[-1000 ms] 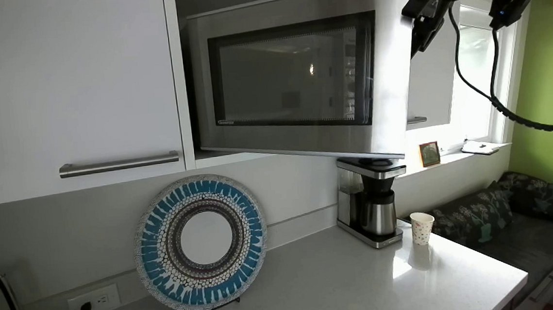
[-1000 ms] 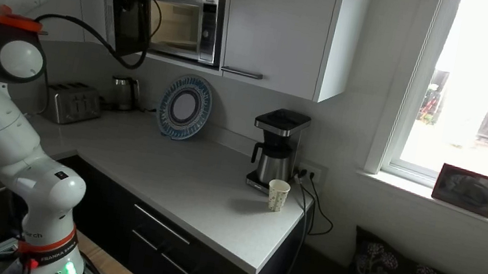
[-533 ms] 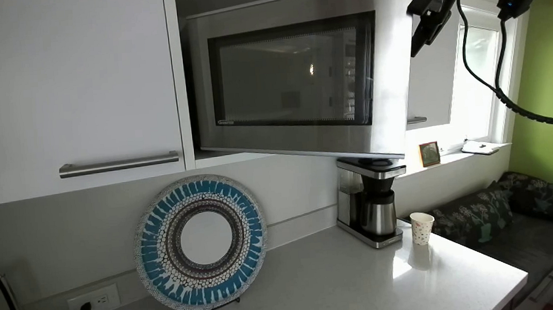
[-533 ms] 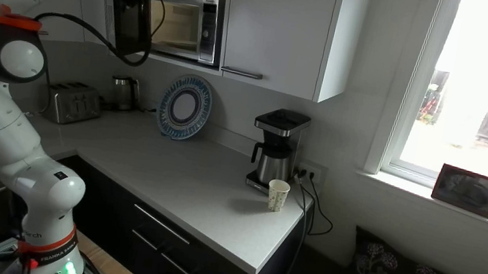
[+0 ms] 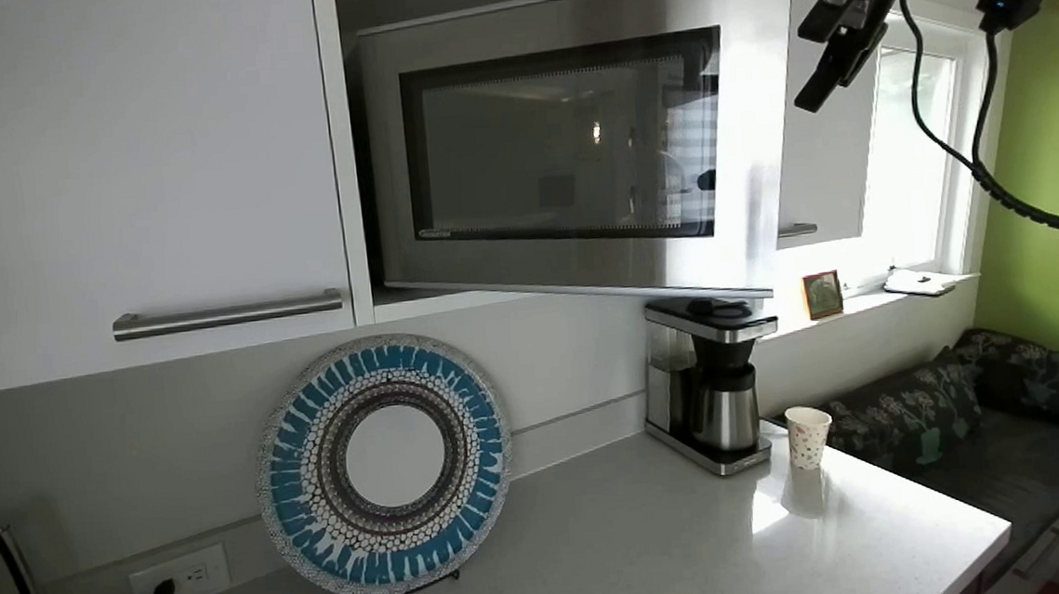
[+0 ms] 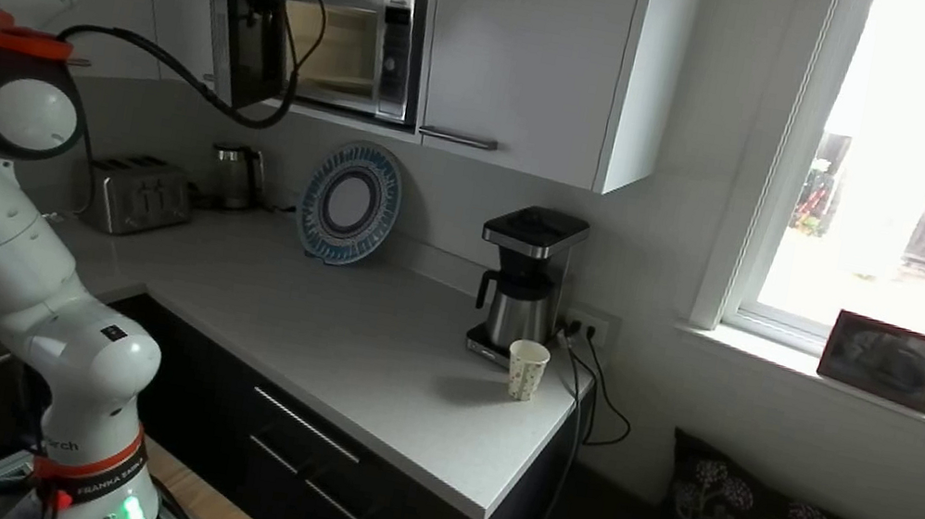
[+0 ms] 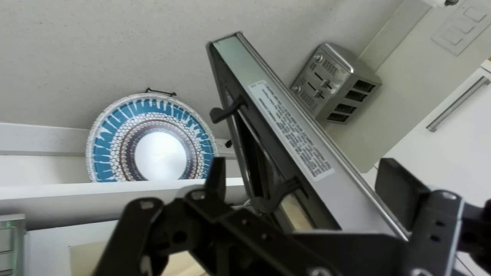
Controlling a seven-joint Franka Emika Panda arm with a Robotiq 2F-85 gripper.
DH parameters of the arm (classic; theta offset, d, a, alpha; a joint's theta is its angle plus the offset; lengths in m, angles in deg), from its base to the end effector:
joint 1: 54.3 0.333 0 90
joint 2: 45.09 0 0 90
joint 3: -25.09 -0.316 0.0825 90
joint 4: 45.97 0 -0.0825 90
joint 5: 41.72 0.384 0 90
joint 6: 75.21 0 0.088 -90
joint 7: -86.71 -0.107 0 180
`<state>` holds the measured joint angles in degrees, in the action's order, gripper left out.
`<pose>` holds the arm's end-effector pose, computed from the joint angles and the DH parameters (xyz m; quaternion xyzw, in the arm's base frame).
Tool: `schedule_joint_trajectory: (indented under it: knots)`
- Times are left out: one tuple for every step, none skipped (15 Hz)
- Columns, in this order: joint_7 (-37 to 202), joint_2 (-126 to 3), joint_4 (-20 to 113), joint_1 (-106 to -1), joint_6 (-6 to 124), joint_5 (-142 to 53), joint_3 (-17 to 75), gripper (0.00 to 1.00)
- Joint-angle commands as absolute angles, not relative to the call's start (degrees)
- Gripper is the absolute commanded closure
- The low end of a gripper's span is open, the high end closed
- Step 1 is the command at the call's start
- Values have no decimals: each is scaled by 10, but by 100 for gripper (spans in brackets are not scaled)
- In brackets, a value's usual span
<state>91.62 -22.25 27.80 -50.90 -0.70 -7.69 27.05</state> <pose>0.3075 0.0717 0.9171 -0.9253 -0.1856 -0.2038 0.2605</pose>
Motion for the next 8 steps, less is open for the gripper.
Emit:
schedule_joint_trajectory:
  knots:
    - [929,-209,257,-524,-53,-145,291,0]
    - [942,-210,252,-525,-61,-167,297,0]
    - [956,-210,249,-528,-66,-194,299,0]
    - [977,-209,251,-531,-62,-217,303,0]
    - [994,-201,266,-540,-42,-237,301,0]
    - [1002,-196,283,-543,-15,-242,305,0]
    - [1001,-189,306,-546,20,-234,309,0]
    - [989,-182,337,-551,66,-218,311,0]
